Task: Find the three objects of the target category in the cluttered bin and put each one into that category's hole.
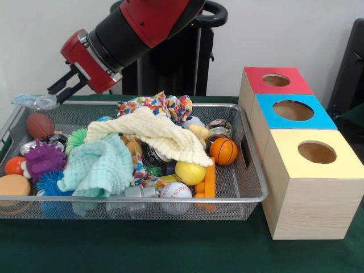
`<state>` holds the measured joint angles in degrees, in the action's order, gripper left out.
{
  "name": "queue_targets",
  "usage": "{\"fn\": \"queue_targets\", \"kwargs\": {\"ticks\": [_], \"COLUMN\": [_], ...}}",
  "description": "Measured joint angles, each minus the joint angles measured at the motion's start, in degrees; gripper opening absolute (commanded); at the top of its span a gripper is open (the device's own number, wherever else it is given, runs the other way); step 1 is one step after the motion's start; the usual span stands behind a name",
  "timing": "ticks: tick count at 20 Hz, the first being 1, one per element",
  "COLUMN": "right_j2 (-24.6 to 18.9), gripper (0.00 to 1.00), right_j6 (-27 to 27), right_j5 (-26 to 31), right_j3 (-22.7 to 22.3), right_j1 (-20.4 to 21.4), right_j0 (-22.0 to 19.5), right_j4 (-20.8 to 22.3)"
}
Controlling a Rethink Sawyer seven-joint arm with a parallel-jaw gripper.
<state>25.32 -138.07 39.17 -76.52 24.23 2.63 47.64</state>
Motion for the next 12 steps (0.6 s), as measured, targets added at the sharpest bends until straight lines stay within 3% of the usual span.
{"fn": "queue_targets", "kwargs": {"ticks": [12], "right_j2": [-2.55], "gripper": [0.00], "right_j6": [0.00], "right_j5": [1.23], "right_j3": [-0.51], "right_j1": [2.26], "right_j0": [-0.06], "right_j4": [-4.12]}}
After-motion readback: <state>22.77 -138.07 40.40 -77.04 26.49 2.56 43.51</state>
